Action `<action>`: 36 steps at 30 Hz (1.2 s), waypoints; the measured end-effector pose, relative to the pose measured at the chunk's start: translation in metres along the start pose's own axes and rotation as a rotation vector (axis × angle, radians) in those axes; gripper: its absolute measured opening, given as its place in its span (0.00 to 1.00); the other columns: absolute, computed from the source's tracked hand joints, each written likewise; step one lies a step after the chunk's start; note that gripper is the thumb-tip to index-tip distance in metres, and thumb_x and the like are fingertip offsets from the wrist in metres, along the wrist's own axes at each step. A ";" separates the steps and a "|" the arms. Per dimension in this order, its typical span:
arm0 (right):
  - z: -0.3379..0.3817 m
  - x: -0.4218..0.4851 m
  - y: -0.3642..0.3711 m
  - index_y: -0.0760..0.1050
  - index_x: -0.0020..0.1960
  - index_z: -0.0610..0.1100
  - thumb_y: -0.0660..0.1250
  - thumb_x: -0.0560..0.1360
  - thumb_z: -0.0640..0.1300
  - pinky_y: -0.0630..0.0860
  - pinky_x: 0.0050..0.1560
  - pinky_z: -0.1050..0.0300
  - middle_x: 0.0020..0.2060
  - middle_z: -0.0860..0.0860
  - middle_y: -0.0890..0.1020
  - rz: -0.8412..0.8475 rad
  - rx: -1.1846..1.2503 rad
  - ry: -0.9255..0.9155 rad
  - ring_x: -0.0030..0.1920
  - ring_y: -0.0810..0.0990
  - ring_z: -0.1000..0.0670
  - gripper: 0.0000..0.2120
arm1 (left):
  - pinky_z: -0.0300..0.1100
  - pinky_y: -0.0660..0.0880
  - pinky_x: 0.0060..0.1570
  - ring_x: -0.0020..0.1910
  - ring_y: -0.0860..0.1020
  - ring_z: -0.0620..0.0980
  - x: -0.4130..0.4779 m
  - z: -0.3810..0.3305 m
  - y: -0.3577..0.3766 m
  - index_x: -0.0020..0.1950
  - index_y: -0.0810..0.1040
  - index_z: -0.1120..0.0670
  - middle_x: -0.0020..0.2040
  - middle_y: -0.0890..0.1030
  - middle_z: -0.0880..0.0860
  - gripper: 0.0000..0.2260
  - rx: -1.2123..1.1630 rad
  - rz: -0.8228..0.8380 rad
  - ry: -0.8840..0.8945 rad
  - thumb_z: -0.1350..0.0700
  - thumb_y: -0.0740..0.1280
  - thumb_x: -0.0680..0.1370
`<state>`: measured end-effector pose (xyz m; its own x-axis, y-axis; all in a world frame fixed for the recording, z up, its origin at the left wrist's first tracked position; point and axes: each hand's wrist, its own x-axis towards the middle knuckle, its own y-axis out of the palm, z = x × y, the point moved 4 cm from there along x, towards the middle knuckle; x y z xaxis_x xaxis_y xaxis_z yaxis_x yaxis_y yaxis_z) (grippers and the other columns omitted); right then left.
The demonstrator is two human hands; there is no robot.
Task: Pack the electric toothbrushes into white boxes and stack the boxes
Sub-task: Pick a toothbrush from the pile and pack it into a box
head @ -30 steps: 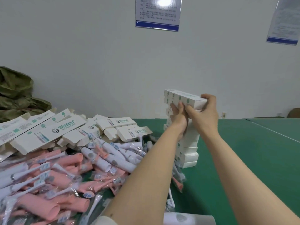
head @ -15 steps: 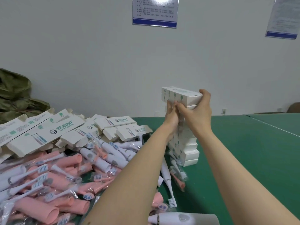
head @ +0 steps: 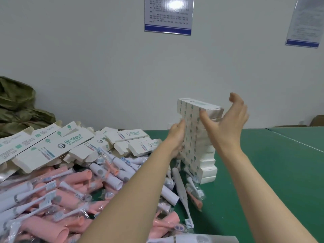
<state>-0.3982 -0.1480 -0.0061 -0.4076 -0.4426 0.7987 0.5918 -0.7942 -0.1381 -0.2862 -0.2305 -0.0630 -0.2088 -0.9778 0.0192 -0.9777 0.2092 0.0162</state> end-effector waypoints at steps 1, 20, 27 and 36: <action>0.014 -0.001 -0.007 0.62 0.69 0.37 0.70 0.71 0.46 0.56 0.58 0.66 0.63 0.43 0.69 -0.054 -0.012 -0.086 0.63 0.65 0.45 0.32 | 0.48 0.72 0.53 0.56 0.73 0.53 -0.006 0.001 -0.011 0.56 0.71 0.48 0.55 0.76 0.51 0.10 0.042 -0.013 -0.002 0.46 0.54 0.82; 0.093 -0.203 0.140 0.74 0.46 0.46 0.64 0.72 0.39 0.70 0.36 0.67 0.40 0.52 0.79 0.943 0.082 0.118 0.39 0.75 0.57 0.04 | 0.49 0.67 0.55 0.61 0.68 0.58 -0.199 0.006 -0.336 0.63 0.73 0.57 0.60 0.74 0.58 0.23 1.261 -0.754 0.086 0.49 0.70 0.72; 0.088 -0.200 0.136 0.74 0.45 0.49 0.64 0.73 0.41 0.65 0.33 0.71 0.39 0.57 0.78 0.904 0.115 0.127 0.40 0.74 0.60 0.04 | 0.49 0.72 0.48 0.54 0.74 0.56 -0.188 0.030 -0.348 0.58 0.72 0.56 0.54 0.76 0.54 0.19 1.144 -0.948 0.063 0.46 0.70 0.74; 0.111 -0.181 0.125 0.72 0.60 0.47 0.68 0.73 0.40 0.70 0.55 0.64 0.52 0.57 0.76 0.769 0.266 0.093 0.53 0.75 0.58 0.16 | 0.41 0.73 0.54 0.54 0.76 0.46 -0.245 -0.012 -0.303 0.53 0.74 0.44 0.52 0.78 0.43 0.15 0.448 -0.868 0.739 0.54 0.74 0.71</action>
<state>-0.1735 -0.1207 -0.1031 0.1308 -0.8651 0.4842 0.8700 -0.1341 -0.4745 0.0616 -0.0541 -0.0609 0.4347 -0.5160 0.7381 -0.7379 -0.6739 -0.0365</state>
